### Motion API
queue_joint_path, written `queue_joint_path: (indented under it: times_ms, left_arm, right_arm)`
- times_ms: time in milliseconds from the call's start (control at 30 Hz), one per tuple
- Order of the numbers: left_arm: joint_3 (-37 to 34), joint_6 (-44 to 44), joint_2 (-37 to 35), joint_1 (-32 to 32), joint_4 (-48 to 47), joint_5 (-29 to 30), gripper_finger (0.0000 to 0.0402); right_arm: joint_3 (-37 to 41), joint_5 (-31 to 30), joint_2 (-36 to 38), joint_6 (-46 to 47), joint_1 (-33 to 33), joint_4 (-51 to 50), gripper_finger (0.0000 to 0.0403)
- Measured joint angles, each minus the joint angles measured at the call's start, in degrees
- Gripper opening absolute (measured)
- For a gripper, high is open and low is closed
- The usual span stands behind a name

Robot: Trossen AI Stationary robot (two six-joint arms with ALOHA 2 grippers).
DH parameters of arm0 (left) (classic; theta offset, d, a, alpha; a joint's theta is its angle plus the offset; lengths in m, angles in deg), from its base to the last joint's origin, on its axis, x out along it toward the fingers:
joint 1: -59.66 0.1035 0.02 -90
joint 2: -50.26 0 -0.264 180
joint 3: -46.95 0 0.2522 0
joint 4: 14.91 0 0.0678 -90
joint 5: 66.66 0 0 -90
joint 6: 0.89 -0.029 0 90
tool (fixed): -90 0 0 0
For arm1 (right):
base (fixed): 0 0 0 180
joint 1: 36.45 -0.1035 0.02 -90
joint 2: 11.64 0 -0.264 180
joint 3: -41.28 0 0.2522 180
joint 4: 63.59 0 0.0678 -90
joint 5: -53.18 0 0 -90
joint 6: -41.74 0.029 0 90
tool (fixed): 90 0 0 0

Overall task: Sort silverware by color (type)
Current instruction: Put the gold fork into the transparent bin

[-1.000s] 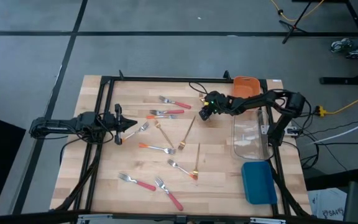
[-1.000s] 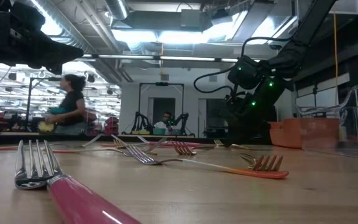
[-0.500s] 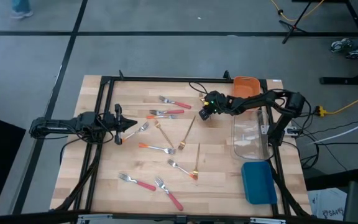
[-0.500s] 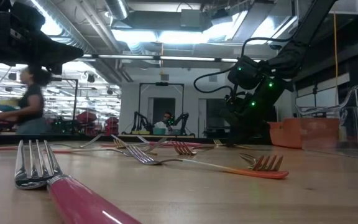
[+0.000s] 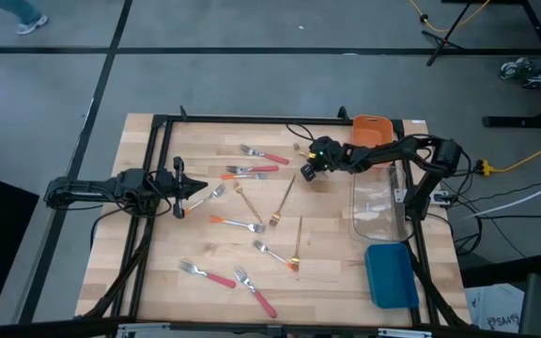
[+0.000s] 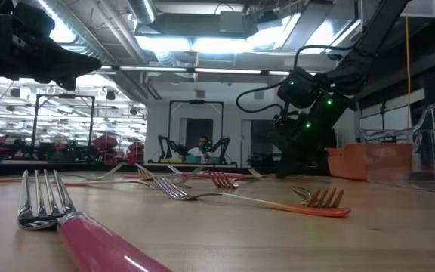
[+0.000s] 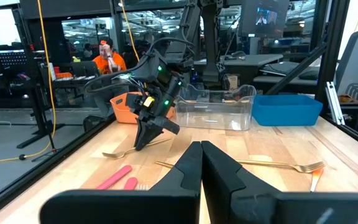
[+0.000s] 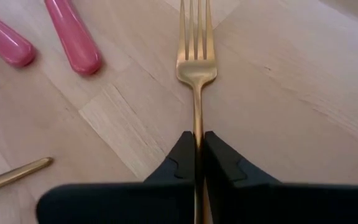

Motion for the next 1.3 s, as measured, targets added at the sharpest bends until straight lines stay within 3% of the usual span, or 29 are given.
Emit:
queue_joint_path:
  times_ms: [300,833,1067,1300]
  left_arm:
    - [0.0,0.0,0.0,0.0,0.0,0.0,0.0000]
    - [0.0,0.0,0.0,0.0,0.0,0.0,0.0000]
    - [0.0,0.0,0.0,0.0,0.0,0.0,0.0000]
    - [0.0,0.0,0.0,0.0,0.0,0.2,0.0000]
  right_arm:
    - [0.2,2.4,7.0,-0.1,0.0,-1.7,0.0002]
    - [0.0,22.1,26.7,-10.0,-0.1,-1.8,0.0001]
    - [0.0,28.0,36.5,-20.2,-0.3,-9.2,0.0001]
    - [0.0,27.6,44.7,-33.1,-6.4,-18.6,0.0000]
